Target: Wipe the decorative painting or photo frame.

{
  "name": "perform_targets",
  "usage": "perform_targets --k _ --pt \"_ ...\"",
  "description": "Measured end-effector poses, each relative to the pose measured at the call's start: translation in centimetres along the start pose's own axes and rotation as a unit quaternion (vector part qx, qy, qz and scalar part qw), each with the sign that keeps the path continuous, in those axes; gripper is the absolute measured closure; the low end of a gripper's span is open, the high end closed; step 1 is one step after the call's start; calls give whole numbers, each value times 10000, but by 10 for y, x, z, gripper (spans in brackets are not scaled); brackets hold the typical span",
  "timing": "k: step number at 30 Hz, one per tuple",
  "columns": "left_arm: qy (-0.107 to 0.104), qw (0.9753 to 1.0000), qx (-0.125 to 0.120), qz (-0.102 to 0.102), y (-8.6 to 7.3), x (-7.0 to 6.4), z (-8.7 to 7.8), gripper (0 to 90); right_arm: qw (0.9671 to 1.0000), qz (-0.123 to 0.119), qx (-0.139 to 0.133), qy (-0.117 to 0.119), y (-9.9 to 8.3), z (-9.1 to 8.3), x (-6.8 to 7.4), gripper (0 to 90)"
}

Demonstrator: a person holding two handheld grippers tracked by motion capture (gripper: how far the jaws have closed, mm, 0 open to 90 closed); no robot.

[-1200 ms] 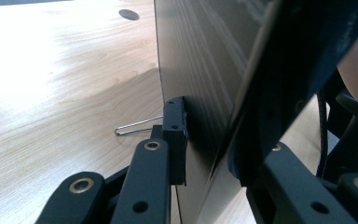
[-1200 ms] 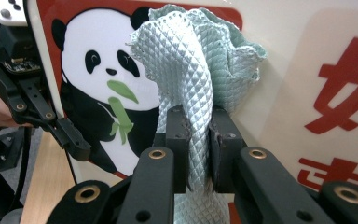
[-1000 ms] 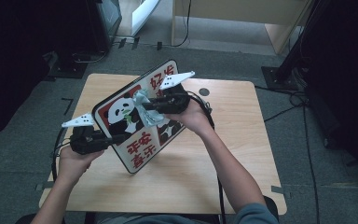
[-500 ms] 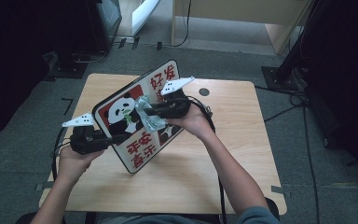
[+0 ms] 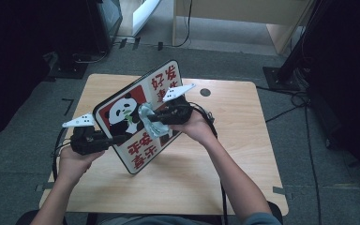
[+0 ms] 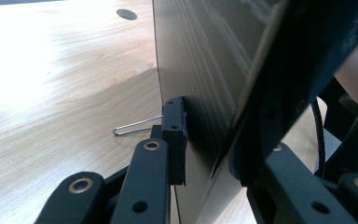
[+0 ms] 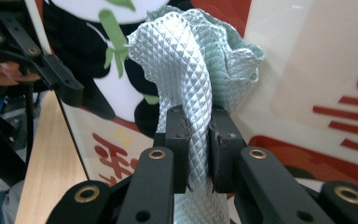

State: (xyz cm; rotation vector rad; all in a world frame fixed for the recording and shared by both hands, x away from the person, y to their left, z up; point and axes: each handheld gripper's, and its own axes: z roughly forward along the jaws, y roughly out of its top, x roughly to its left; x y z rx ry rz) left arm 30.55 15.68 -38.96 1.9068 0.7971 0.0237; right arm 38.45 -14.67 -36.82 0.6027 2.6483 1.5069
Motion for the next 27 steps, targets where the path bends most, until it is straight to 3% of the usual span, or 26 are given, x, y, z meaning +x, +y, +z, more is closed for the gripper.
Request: perform_targets --k 27 --pt "-65 10000 15 -15 0 2 0 753 9992 241 312 -100 -39 15 5 807"
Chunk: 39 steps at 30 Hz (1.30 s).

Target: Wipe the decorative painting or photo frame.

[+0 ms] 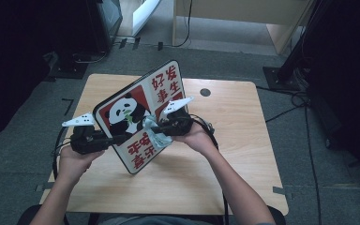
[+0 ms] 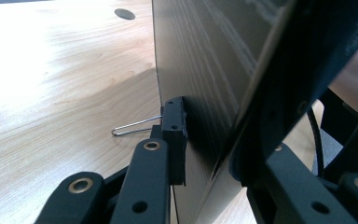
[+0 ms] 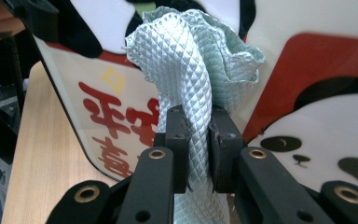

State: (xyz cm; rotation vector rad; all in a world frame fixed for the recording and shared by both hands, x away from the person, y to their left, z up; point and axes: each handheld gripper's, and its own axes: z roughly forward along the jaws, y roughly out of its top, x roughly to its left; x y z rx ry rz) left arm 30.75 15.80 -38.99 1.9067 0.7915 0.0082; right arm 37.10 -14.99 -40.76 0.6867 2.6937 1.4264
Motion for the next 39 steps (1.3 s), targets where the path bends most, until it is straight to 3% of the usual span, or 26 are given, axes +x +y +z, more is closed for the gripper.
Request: perform_targets --k 6,23,27,39 --pt "-33 10000 -25 19 0 2 0 752 10000 -8 7 -9 -10 5 0 807" --pt "-121 9999 -5 -5 1 5 0 751 9989 208 404 -67 -42 22 3 807" --pt "-139 9999 -9 -11 1 6 0 751 9991 253 342 2 -51 25 1 807" --pt "-189 9998 -20 -20 1 9 0 753 9964 379 752 -6 -70 37 1 808"
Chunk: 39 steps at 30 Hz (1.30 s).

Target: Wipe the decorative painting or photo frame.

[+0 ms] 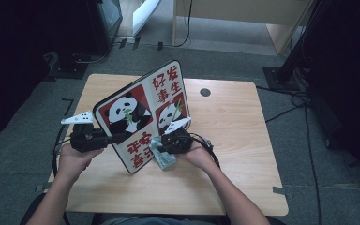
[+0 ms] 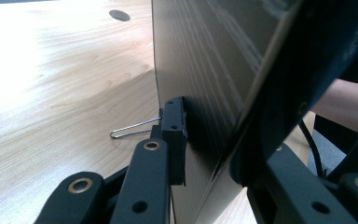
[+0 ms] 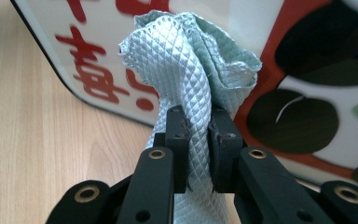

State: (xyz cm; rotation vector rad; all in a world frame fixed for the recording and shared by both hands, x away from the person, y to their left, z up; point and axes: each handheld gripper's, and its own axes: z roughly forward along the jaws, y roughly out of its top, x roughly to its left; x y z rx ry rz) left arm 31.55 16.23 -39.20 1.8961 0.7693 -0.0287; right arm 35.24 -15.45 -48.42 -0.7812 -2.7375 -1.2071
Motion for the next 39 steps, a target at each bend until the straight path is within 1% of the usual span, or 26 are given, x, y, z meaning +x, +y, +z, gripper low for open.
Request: perform_targets --k 4,6,8,11,15,18,22,24,27,29,31,36,39 --pt "0 10000 -9 -2 0 0 0 753 10000 32 70 27 -2 2 -1 809" --pt "-1 10000 -18 -4 0 1 0 753 9998 131 104 78 -1 0 -1 810" --pt "4 10000 -41 -27 0 1 0 755 9997 166 114 106 0 -2 -2 811" --pt "8 10000 -45 -23 0 1 0 755 9998 170 -20 123 5 -9 0 811" --pt "0 10000 -51 -23 0 2 0 755 9996 89 -259 78 16 -23 3 811" --pt "6 10000 -55 -27 -1 2 0 755 9991 77 -423 61 25 -33 5 811" --pt "14 10000 -70 -49 -1 1 0 751 9986 38 -531 31 36 -43 10 811" --pt "21 10000 -52 -28 -2 1 0 750 9982 -11 -603 9 41 -48 13 810" --pt "-15 10000 -47 -85 -3 1 0 747 9979 -58 -649 -31 48 -55 16 810" --pt "-25 9999 1 -101 -4 2 0 729 9974 -106 -705 -58 52 -59 17 810" --pt "0 10000 59 -70 -5 2 0 723 9969 -121 -767 -98 56 -64 18 810" --pt "-11 9999 -34 -150 -7 0 -4 718 9961 -188 -854 -108 66 -72 19 810" --pt "23 9998 -71 -173 -9 -1 -7 721 9957 -233 -888 -110 71 -74 18 810"
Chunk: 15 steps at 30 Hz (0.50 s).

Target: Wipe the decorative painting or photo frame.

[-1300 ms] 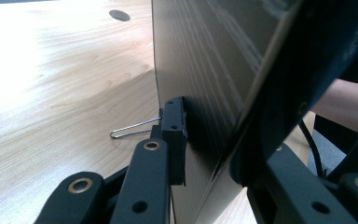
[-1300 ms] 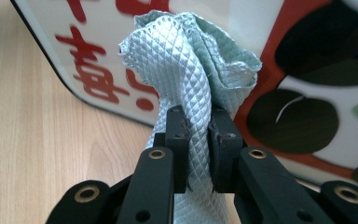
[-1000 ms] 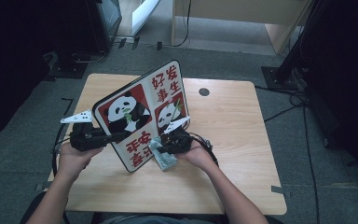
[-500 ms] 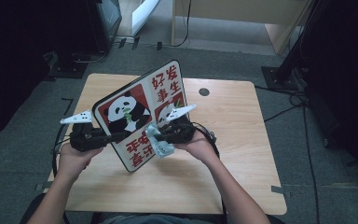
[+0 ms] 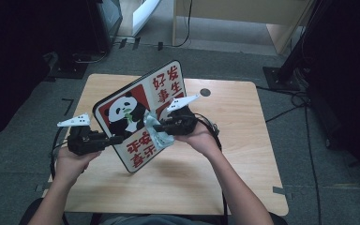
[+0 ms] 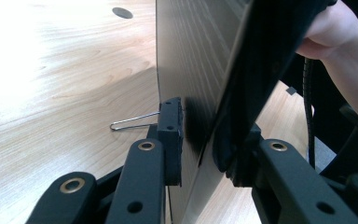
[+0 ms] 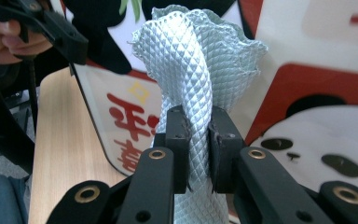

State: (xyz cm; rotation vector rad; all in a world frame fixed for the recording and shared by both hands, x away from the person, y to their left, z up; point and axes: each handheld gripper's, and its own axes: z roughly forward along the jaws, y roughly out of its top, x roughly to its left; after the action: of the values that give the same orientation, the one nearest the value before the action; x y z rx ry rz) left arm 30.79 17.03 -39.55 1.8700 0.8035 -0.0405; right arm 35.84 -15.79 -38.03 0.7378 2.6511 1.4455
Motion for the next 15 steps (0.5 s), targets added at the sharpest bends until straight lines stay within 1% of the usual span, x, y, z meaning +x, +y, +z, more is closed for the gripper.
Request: perform_targets --k 3,5,7,11,12,15 --pt "13 10000 -37 -8 -1 0 -3 725 10000 -5 -23 31 8 -2 0 810" --pt "15 10000 -42 -18 -2 -1 -5 737 9999 -35 -90 43 15 -5 0 810" --pt "52 10000 -62 -30 -3 -1 -6 747 9998 -83 -153 57 23 -7 2 810" --pt "211 9998 -10 51 -2 -4 -7 770 9992 -254 -306 88 38 -12 6 809" --pt "217 9998 -4 51 -2 -4 -7 772 9987 -321 -379 100 42 -13 6 809" --pt "244 9997 -28 31 -2 -5 -7 774 9984 -349 -422 102 48 -13 5 809"
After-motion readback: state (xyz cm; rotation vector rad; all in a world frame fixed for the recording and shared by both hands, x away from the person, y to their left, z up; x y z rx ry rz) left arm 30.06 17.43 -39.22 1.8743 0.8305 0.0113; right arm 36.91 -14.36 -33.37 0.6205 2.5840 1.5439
